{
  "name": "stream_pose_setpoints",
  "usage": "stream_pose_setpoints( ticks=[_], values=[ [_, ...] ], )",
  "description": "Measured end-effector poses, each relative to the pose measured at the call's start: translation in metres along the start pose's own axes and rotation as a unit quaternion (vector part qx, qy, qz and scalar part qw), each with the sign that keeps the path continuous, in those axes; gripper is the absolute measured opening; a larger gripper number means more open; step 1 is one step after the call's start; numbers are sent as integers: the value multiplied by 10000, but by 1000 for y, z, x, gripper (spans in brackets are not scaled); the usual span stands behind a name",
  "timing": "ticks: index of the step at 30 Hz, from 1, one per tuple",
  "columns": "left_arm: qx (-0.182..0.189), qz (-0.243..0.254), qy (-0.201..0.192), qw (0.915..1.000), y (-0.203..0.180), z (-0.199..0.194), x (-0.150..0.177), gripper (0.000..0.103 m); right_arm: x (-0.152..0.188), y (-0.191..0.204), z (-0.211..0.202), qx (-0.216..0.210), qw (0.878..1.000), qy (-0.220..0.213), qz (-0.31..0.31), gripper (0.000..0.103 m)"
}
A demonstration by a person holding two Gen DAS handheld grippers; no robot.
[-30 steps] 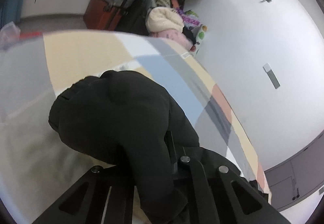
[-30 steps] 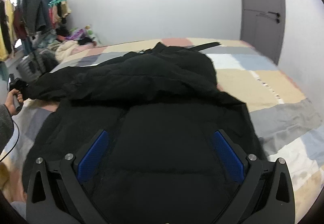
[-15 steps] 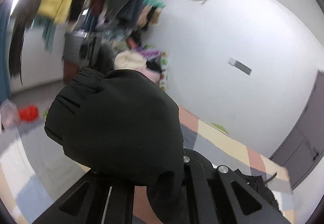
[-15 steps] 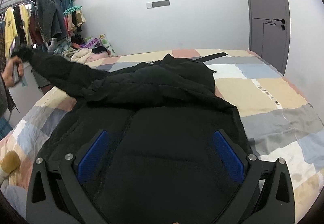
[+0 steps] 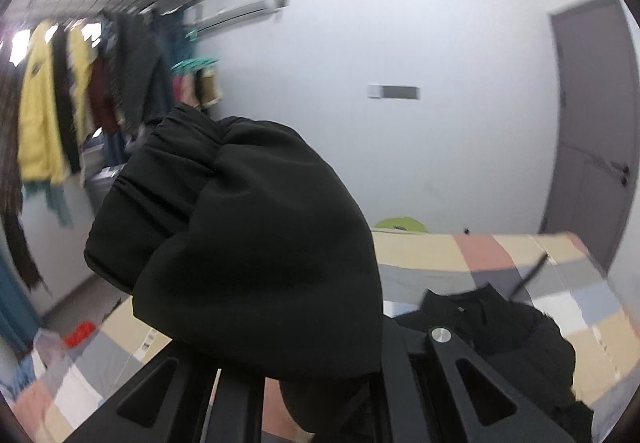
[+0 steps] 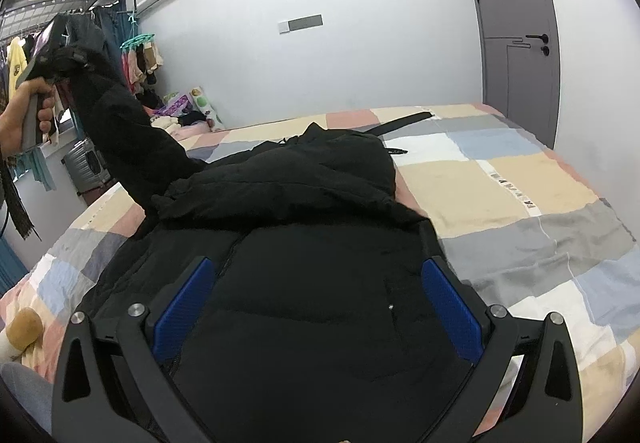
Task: Fold large clothes
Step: 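Grasp the other sleeve with the left gripper and lift it up, then lay the held sleeve across the jacket body with the left gripper, release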
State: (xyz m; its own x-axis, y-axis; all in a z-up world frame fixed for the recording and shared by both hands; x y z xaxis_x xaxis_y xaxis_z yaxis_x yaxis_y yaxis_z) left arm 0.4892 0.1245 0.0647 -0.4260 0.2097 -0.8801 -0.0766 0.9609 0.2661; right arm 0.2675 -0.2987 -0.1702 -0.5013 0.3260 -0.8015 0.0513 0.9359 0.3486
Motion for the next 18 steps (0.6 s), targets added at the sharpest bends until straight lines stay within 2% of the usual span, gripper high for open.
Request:
stream_pose_setpoints(
  ticks=[4,8,11,13,18],
  values=[
    [374,385,-68,9985,-76,2,-13,9,-10,-17,-1,-77,9997,-71,221,103],
    [820,954,-141,9920,-161,3,-17,9,-14,-34,-1,-184,9985,5,514,103],
    [1241,1232,-123,9845,-226,8,-3,9,-17,-41,3,-234,9987,91,441,103],
    [1580,1200,-55,9801,-263,16,12,9,-20,-45,5,-305,9984,86,463,103],
    [2058,1198,178,9711,-336,45,55,8,-15,-49,14,-439,9976,202,495,103]
  ],
)
Point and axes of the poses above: each gripper's, at about its wrist camera, not at the fingertips, and z roughly the way its jaws point, y to its left, x to its underside, the point moved 9 cm from there along z, roughly the way its jaws point, and after that the axes turned 13 degrees about z, right-handed, at the moved point
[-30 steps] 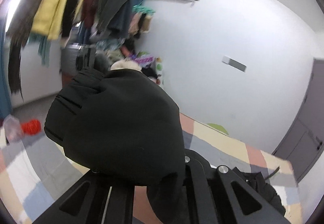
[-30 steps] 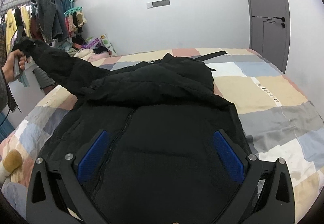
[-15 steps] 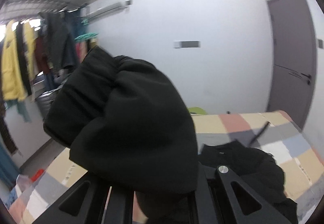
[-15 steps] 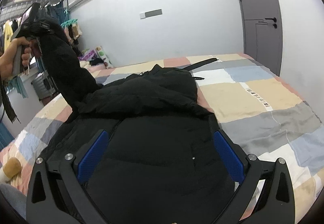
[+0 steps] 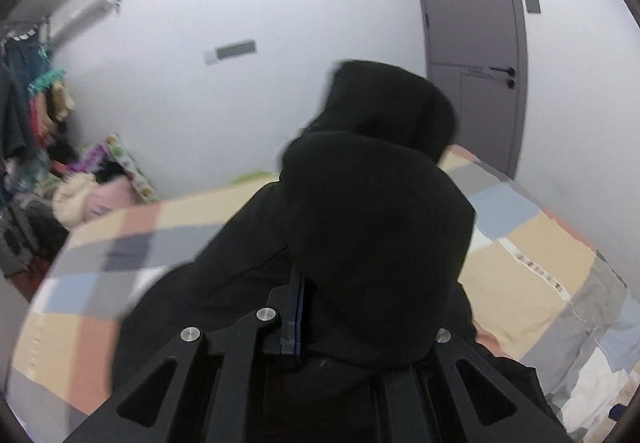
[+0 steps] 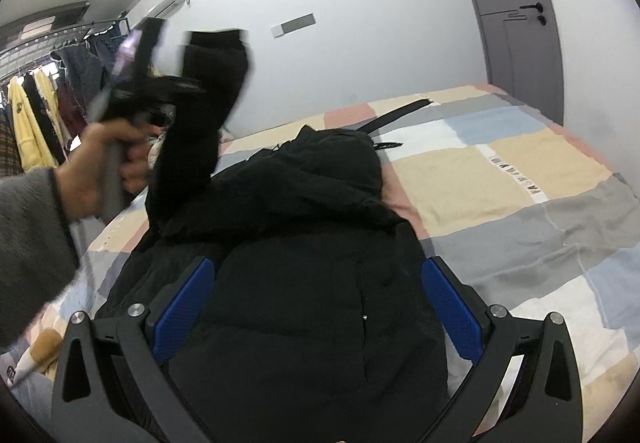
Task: Fold large clothes
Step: 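Lay the held sleeve across the jacket body with the left gripper, release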
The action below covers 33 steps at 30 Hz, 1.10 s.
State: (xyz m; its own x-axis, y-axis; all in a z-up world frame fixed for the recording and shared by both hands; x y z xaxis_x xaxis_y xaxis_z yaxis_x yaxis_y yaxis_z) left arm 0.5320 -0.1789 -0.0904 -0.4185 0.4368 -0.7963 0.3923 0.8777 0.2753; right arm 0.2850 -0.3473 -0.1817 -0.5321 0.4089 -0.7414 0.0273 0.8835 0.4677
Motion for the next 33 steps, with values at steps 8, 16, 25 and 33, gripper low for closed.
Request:
stream_pose_setpoints(
  ticks=[8,16,25,33],
  values=[
    [602,-199,274,9976,-69,70,57,8,8,-6,17,-135,9996,243,52,103],
    [757,-263,604,9950,-92,121,91,8,18,-10,31,-222,9988,414,166,103],
    [423,92,668,9968,-94,106,94,8,23,-17,43,-3,9988,469,104,103],
    [286,-380,665,9967,-65,48,88,56,14,-13,33,60,9998,154,-78,103]
  ],
)
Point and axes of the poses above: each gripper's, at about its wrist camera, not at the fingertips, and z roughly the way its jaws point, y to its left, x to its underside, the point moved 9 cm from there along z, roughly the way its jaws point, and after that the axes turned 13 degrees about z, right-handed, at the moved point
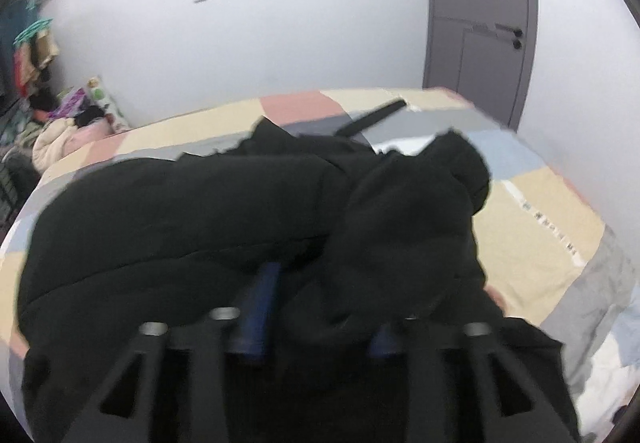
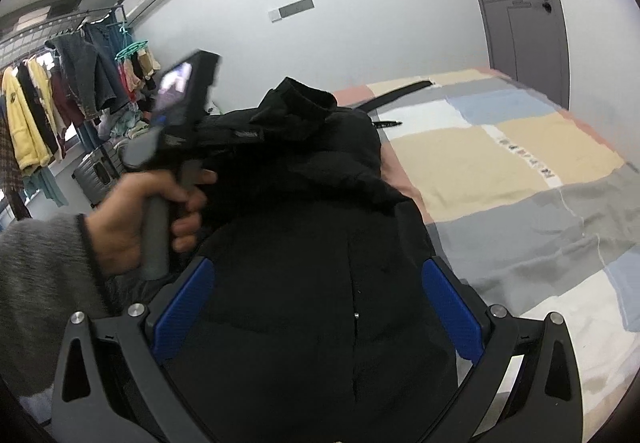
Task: Fold large clothes
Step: 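Lay the held sleeve across the jacket body with the left gripper, release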
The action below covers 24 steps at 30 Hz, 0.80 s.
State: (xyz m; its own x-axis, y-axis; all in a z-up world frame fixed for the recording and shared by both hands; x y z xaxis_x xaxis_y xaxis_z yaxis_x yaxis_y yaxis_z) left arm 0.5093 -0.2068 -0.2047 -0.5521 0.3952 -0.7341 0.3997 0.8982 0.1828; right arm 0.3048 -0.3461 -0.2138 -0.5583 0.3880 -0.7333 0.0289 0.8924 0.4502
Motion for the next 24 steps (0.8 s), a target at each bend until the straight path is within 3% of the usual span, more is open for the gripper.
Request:
stream_pose_setpoints(
  ticks=[1,2,5,13,19,24],
  values=[
    [-65,5,-79,9999,4,-15,0,66,-1,2,-2,-28,10000,-25,-31,103],
    [-167,69,-169,9997,7,-32,-2,67,-2,4,-5,-61,9999,-78,-68,103],
    [-244,122,-311,9991,13,-70,-12,67,-6,10,-13,-100,9995,-246,-195,103],
    [-367,-328,-797,9956,54,-188,-17,67,-17,24,-33,-125,9978,-549,-360,103],
    [-574,-387,-950,9931,79,-262,7,67,-18,38,-46,-186,9969,-613,-459,103],
    [-457,-605,-1151,9905,89,-320,48,67,-14,51,-57,-190,9973,-517,-482,103]
  ],
)
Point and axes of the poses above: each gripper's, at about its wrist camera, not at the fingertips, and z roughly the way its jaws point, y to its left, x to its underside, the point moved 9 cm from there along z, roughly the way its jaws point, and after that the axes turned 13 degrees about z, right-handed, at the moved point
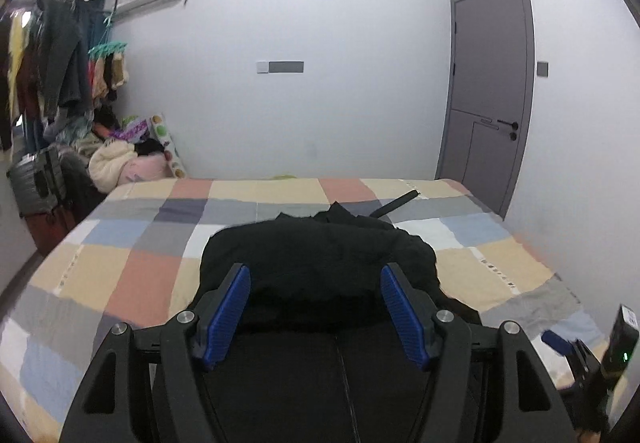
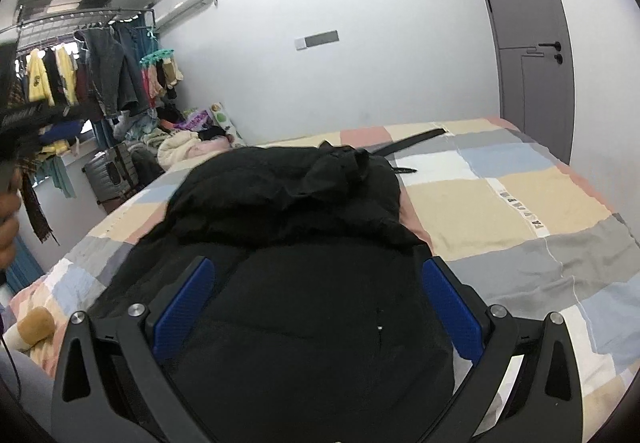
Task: Fold large clothes
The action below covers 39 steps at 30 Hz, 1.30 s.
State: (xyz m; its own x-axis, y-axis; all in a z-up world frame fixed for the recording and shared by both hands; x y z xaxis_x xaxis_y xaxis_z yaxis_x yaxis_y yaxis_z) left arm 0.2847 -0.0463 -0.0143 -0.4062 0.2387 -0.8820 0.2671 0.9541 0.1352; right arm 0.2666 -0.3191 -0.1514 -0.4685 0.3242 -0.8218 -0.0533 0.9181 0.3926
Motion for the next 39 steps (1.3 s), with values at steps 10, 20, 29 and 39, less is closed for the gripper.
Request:
stream_pose_setpoints(
  ticks=[10,20,29,39],
  values=[
    [5,-190,105,9998,19,-36,83,67,14,22,-28,100,9993,9,-350,103],
    [78,-621,450,9970,38,-31,149,67,27,27,-37,131,9993,160,-303,103],
    [132,-1061,1069,9885,55,-6,199,67,26,-3,-26,744,9968,286,-25,103],
    [209,-1321,1525,9792,59,16,222,77,34,-118,11,1710,9617,1590,1438,103]
  ],
)
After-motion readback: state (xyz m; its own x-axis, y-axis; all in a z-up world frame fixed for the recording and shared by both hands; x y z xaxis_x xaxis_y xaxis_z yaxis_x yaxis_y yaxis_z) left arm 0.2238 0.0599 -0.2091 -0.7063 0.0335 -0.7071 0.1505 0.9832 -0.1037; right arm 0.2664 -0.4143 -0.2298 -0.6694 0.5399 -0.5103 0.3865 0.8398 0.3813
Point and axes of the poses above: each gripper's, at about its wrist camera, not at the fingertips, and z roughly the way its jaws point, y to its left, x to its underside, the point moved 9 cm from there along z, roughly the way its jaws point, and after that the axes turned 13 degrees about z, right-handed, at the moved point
